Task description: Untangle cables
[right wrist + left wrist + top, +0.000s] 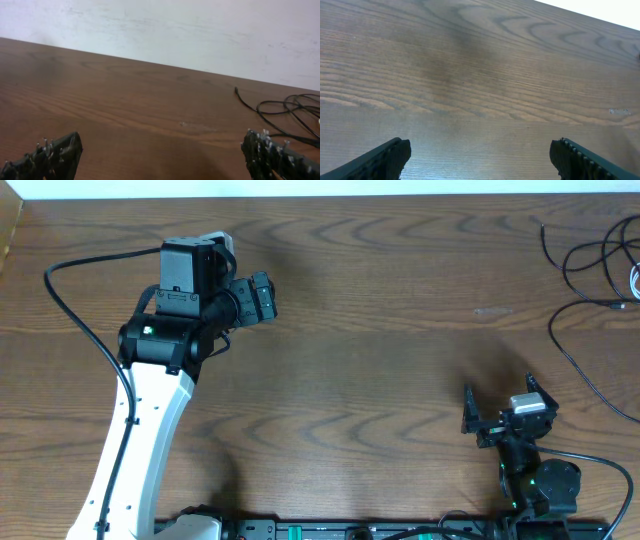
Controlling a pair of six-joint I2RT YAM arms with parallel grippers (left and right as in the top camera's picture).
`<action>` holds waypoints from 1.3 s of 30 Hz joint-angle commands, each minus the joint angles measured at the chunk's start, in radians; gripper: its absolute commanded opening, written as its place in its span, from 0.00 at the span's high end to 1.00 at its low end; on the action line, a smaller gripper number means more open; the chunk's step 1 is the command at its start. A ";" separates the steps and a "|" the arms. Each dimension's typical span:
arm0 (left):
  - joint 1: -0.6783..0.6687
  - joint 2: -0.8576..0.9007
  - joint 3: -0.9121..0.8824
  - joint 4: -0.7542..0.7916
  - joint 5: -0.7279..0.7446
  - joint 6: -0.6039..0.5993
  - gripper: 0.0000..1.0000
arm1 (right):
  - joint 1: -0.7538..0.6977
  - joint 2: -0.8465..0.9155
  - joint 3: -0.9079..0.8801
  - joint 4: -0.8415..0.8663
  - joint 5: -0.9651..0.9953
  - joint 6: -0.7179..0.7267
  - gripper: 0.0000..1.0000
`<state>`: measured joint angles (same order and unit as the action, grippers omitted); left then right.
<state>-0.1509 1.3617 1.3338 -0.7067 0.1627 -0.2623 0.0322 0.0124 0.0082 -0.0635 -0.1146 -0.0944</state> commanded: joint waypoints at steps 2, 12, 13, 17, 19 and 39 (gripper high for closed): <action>0.003 0.004 0.013 0.000 0.008 -0.002 0.05 | 0.007 -0.005 -0.003 -0.004 0.008 0.011 0.01; 0.003 0.004 0.013 0.000 0.008 -0.002 0.05 | 0.007 -0.005 -0.003 -0.004 0.008 0.011 0.01; 0.003 0.004 0.013 0.000 0.008 -0.001 0.05 | 0.007 -0.005 -0.003 -0.004 0.008 0.011 0.01; 0.004 0.004 0.013 -0.008 0.008 -0.001 0.05 | 0.007 -0.005 -0.003 -0.004 0.008 0.011 0.01; 0.004 0.004 0.013 -0.008 0.000 -0.001 0.05 | 0.007 -0.005 -0.003 -0.004 0.008 0.011 0.01; 0.057 -0.476 -0.625 0.648 -0.134 0.052 0.05 | 0.007 -0.005 -0.003 -0.004 0.008 0.011 0.01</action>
<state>-0.1204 0.9863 0.8436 -0.1242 0.0460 -0.2298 0.0322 0.0124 0.0082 -0.0635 -0.1143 -0.0940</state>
